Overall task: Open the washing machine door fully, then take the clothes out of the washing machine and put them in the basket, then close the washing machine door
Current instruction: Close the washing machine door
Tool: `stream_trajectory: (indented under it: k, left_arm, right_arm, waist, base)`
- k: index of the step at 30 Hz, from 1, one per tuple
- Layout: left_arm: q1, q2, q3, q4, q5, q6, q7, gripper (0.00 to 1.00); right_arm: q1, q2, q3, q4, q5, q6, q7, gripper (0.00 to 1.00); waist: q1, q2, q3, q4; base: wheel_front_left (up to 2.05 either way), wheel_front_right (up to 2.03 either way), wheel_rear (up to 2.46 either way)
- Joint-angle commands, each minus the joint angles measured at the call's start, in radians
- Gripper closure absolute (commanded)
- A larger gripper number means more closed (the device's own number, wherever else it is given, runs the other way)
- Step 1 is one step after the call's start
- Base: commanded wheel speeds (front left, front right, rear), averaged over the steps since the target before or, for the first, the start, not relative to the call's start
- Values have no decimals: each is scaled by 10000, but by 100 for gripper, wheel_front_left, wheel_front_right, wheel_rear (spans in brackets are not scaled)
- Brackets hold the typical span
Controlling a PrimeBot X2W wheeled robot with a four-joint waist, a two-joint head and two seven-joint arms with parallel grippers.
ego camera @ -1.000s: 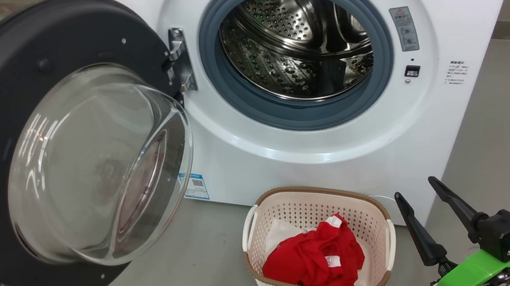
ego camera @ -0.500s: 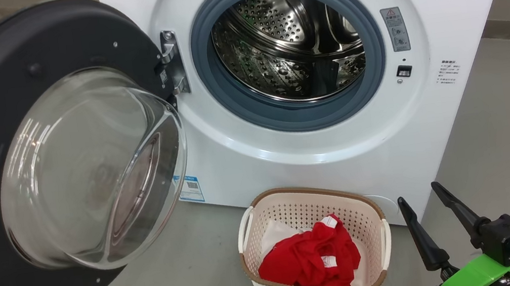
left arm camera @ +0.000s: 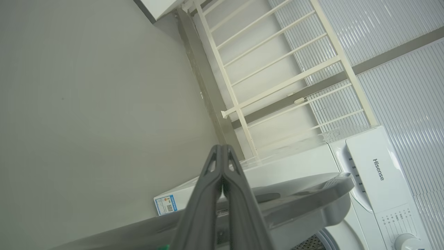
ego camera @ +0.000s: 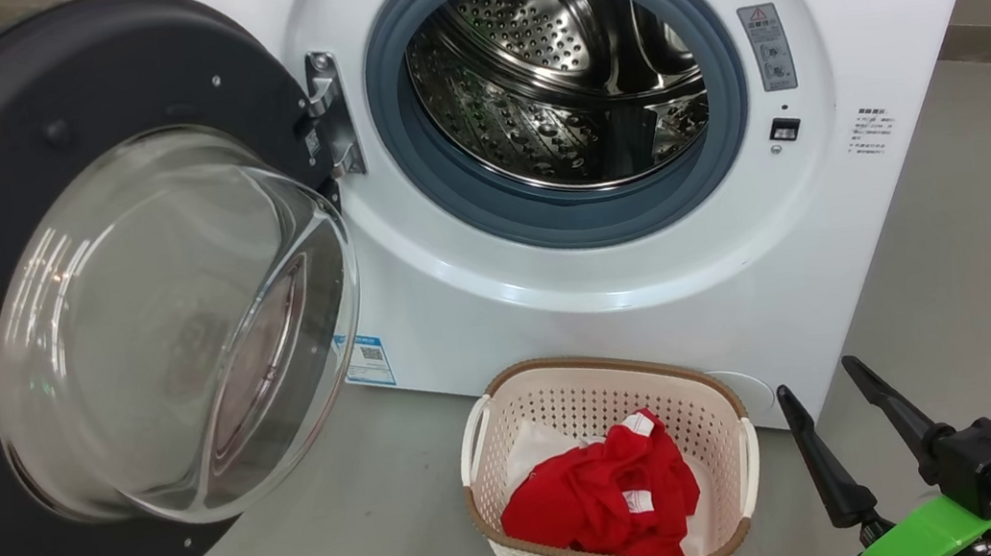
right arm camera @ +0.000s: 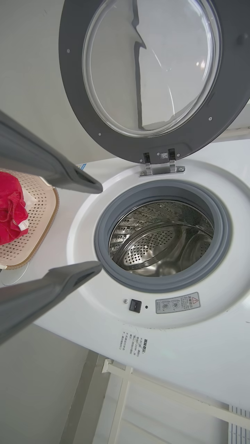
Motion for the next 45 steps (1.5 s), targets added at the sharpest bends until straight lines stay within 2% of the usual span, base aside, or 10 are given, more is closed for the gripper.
stream_trajectory:
  k: [1,9,21,34,39,45]
  left_arm:
    - [-211,650,-14,-211,-75,-177,261,100]
    - [222,653,-297,-245,-220,-554,1311,100]
    - [1216,-153,-193,-1520,-946,-855,2436,100]
    - [2826,-1546,-341,-4762,-1488,-684,3477,100]
    - [3260,-2203,-262,-5966,-1902,-437,3749,100]
    - [3697,-2655,-346,-7117,-2338,-94,4155,100]
  right_arm:
    - [-207,-103,137,-254,-95,63,-63,0]
    - [-160,-157,126,-247,-283,63,-63,0]
    - [-455,-159,134,-295,-314,63,-63,0]
    - [-409,-91,81,-251,-300,63,-63,0]
    - [-391,-70,98,-211,-340,63,-63,0]
    - [-333,-50,132,-107,-333,63,-63,0]
  waist:
    - [0,0,17,-20]
    - [0,0,91,-17]
    - [0,0,301,0]
    - [0,0,242,100]
    - [0,0,190,85]
    - [0,0,143,15]
  base:
    - [0,0,0]
    - [0,0,0]
    - [0,0,0]
    - [0,0,0]
    - [0,0,0]
    - [0,0,0]
